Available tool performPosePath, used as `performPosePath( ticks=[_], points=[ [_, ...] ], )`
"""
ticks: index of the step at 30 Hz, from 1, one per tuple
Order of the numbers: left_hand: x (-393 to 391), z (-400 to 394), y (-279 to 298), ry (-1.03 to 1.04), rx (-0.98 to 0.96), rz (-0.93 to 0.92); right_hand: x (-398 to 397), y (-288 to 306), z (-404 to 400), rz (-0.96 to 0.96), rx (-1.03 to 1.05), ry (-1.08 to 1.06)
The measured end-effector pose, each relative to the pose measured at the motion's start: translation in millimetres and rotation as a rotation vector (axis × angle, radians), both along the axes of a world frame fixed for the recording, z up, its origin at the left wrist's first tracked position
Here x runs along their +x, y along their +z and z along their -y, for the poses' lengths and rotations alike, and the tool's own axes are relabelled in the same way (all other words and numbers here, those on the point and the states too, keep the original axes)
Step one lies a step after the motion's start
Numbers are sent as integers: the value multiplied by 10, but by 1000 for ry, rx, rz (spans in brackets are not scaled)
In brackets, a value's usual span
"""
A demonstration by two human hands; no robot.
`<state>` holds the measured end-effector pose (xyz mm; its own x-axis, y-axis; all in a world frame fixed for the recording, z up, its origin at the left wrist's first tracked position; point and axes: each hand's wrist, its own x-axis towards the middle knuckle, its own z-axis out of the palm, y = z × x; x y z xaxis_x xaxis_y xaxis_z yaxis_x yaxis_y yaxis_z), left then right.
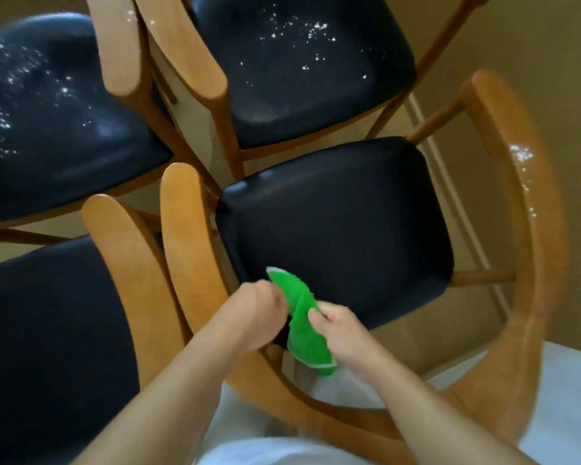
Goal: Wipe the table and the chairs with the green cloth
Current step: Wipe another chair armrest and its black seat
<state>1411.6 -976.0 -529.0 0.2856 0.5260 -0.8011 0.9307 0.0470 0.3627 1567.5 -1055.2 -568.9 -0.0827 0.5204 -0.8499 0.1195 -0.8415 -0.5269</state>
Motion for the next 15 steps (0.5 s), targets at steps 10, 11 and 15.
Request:
performPosePath(
  ticks=[10,11,15],
  points=[
    [-92,-49,608,677,-633,635,174,1393,-6,-640,97,-592],
    [-93,-38,652,678,-654,692,191,1458,29,-621,118,-591],
    [-59,15,825,615,-585,750,282,1605,232,-354,167,-638]
  ],
)
